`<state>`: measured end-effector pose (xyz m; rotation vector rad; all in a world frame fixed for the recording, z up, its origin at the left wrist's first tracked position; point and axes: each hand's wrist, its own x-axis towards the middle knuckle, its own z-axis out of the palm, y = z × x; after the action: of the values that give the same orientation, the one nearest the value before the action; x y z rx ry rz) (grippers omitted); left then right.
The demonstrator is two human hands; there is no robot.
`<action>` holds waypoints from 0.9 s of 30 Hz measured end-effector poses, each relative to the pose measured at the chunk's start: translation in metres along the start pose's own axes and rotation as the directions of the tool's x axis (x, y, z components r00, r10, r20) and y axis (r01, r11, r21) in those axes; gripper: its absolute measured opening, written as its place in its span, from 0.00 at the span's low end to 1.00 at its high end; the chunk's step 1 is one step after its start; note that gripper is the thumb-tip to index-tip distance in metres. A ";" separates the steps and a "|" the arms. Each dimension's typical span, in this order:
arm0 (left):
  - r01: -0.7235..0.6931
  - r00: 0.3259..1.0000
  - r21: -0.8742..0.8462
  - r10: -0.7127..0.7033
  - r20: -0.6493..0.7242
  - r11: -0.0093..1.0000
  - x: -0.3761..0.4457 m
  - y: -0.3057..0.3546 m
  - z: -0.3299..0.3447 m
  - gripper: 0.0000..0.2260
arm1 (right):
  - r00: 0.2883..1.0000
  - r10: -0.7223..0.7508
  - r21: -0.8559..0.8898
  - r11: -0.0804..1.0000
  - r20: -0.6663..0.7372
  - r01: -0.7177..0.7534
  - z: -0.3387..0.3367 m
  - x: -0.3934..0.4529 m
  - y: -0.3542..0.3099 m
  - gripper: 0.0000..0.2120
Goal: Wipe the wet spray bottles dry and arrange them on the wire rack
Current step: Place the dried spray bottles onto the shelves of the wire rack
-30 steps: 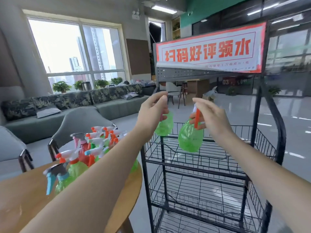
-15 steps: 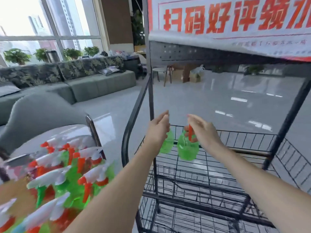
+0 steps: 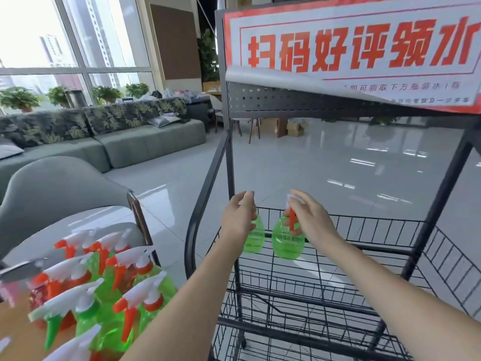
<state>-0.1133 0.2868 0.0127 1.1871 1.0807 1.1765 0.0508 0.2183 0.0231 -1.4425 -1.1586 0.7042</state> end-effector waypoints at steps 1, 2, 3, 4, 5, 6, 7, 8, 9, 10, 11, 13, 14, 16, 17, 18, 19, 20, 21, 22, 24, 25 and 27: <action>-0.006 1.000 0.006 0.006 0.005 1.000 0.000 0.000 0.001 0.16 | 1.000 -0.003 -0.015 1.000 0.001 0.003 -0.001 -0.001 0.000 0.15; -0.015 1.000 0.012 0.015 0.013 1.000 -0.001 0.000 0.002 0.17 | 1.000 0.000 -0.033 0.999 0.004 0.001 -0.002 -0.001 -0.001 0.16; -0.021 1.000 0.018 0.020 0.023 1.000 -0.001 0.000 0.003 0.18 | 1.000 0.005 -0.045 0.999 0.005 -0.005 -0.003 -0.001 -0.001 0.18; -0.021 0.999 0.025 0.020 0.031 0.999 -0.001 0.000 0.003 0.18 | 1.000 0.012 -0.059 0.998 0.005 -0.012 -0.003 -0.002 -0.002 0.19; -0.020 0.999 0.035 0.019 0.033 0.999 -0.001 0.001 0.002 0.18 | 1.000 0.013 -0.072 0.997 0.005 -0.012 -0.004 -0.002 -0.003 0.19; -0.017 0.999 0.045 0.015 0.032 0.999 -0.002 0.003 0.002 0.18 | 1.000 0.012 -0.088 0.996 0.005 -0.011 -0.003 -0.003 -0.004 0.19; -0.012 0.999 0.058 0.010 0.030 0.998 -0.003 0.004 0.000 0.18 | 1.000 0.010 -0.101 0.995 0.005 -0.009 -0.003 -0.004 -0.005 0.20; -0.006 0.999 0.071 0.004 0.032 0.997 -0.003 0.005 -0.001 0.18 | 1.000 0.010 -0.112 0.994 0.005 -0.010 -0.003 -0.004 -0.006 0.20; -0.001 0.999 0.088 -0.002 0.036 0.996 -0.003 0.005 -0.003 0.18 | 1.000 0.013 -0.120 0.993 0.006 -0.012 -0.004 -0.005 -0.006 0.21; 0.004 0.999 0.108 -0.009 0.042 0.994 -0.003 0.006 -0.004 0.19 | 1.000 0.020 -0.125 0.992 0.007 -0.019 -0.004 -0.005 -0.006 0.21; 0.006 0.999 0.131 -0.013 0.049 0.991 -0.003 0.006 -0.005 0.20 | 1.000 0.027 -0.131 0.991 0.006 -0.026 -0.005 -0.006 -0.007 0.22; -0.002 0.997 0.158 -0.010 0.076 0.988 -0.005 0.008 -0.006 0.21 | 1.000 0.028 -0.157 0.987 0.009 -0.026 -0.006 -0.008 -0.009 0.23; -0.002 0.996 0.160 -0.013 0.088 0.987 -0.006 0.009 -0.006 0.21 | 1.000 0.027 -0.172 0.985 0.015 -0.024 -0.006 -0.009 -0.009 0.23; -0.002 0.995 0.164 -0.015 0.102 0.986 -0.007 0.012 -0.006 0.18 | 0.999 0.029 -0.191 0.981 0.028 -0.023 -0.007 -0.010 -0.011 0.24; -0.001 0.994 0.168 -0.016 0.105 0.986 -0.008 0.013 -0.006 0.16 | 0.999 0.035 -0.198 0.980 0.032 -0.028 -0.008 -0.011 -0.012 0.25; -0.001 0.994 0.168 -0.017 0.108 0.986 -0.007 0.014 -0.006 0.15 | 0.999 0.042 -0.210 0.977 0.033 -0.034 -0.009 -0.011 -0.012 0.26; 0.003 0.994 0.161 -0.021 0.112 0.987 -0.007 0.014 -0.006 0.14 | 0.998 0.045 -0.221 0.974 0.034 -0.037 -0.010 -0.011 -0.012 0.26; 0.010 0.993 0.145 -0.026 0.115 0.989 -0.007 0.014 -0.007 0.14 | 0.998 0.047 -0.232 0.972 0.034 -0.038 -0.010 -0.011 -0.013 0.27; 0.017 0.993 0.132 -0.032 0.116 0.991 -0.007 0.015 -0.006 0.13 | 0.998 0.049 -0.240 0.970 0.032 -0.040 -0.011 -0.011 -0.013 0.27; 0.017 0.993 0.125 -0.032 0.115 0.992 -0.008 0.016 -0.007 0.13 | 0.998 0.048 -0.243 0.969 0.034 -0.039 -0.012 -0.011 -0.013 0.27; 0.011 0.993 0.147 -0.028 0.114 0.989 -0.009 0.017 -0.007 0.14 | 0.998 0.047 -0.249 0.968 0.043 -0.035 -0.013 -0.012 -0.012 0.28; 0.007 0.993 0.170 -0.027 0.115 0.985 -0.010 0.017 -0.008 0.15 | 0.998 0.046 -0.254 0.967 0.048 -0.033 -0.014 -0.012 -0.011 0.29; 0.002 0.994 0.213 -0.026 0.106 0.977 -0.012 0.017 -0.008 0.19 | 0.997 0.051 -0.255 0.966 0.053 -0.036 -0.015 -0.011 -0.009 0.30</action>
<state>-0.1239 0.2756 0.0291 1.3901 1.1511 0.9913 0.0585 0.2021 0.0331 -1.6750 -1.3031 0.6493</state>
